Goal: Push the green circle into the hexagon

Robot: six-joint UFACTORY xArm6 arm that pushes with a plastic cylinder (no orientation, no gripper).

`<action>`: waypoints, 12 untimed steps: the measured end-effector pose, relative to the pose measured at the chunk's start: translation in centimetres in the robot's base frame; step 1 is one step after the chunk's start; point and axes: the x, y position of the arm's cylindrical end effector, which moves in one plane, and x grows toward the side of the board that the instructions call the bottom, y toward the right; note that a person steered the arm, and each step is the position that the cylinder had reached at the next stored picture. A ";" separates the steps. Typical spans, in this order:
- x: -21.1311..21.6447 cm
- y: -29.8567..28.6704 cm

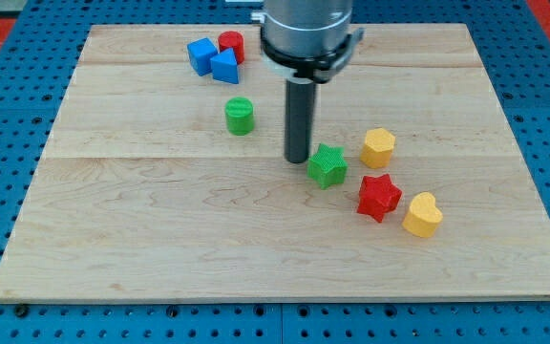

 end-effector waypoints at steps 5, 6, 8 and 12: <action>-6.2 -10.6; -6.0 -4.8; -10.3 -2.6; -12.1 4.7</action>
